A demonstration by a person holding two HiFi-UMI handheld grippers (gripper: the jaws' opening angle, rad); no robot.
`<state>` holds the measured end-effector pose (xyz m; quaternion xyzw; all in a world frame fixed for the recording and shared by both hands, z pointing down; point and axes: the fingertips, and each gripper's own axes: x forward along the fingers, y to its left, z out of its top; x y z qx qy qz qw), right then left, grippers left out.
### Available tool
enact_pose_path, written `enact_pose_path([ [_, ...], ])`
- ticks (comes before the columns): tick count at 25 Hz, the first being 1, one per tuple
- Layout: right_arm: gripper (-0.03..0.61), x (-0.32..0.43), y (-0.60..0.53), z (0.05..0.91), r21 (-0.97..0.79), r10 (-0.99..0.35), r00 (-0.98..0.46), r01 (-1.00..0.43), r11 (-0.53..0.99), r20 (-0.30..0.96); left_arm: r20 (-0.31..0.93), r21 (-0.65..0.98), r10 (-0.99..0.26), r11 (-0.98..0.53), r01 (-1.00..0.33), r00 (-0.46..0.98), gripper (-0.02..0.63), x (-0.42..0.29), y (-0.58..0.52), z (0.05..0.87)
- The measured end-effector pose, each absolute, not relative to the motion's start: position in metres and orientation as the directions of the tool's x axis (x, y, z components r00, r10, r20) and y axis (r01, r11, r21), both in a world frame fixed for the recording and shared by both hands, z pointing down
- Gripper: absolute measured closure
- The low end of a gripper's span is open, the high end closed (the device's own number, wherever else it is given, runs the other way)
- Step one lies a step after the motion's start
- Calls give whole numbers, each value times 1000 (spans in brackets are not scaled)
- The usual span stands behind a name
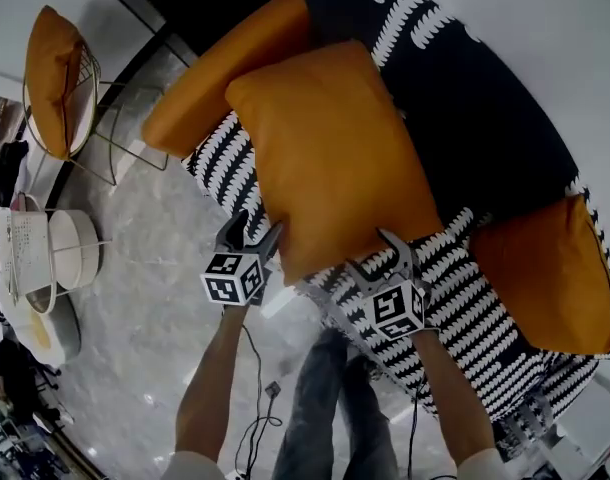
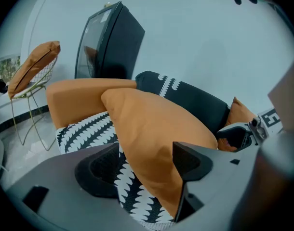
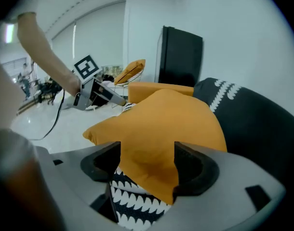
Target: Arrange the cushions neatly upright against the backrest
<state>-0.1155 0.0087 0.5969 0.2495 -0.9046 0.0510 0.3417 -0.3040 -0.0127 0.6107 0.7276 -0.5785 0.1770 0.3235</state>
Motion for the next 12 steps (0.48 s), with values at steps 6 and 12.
enact_pose_path([
  [6, 245, -152, 27, 628, 387, -407, -527, -154, 909, 746, 651, 359, -669, -144, -922, 358, 278, -284, -16, 627],
  [12, 245, -151, 17, 644, 475, -492, -475, -167, 864, 730, 627, 456, -643, -155, -876, 440, 279, -268, -23, 644],
])
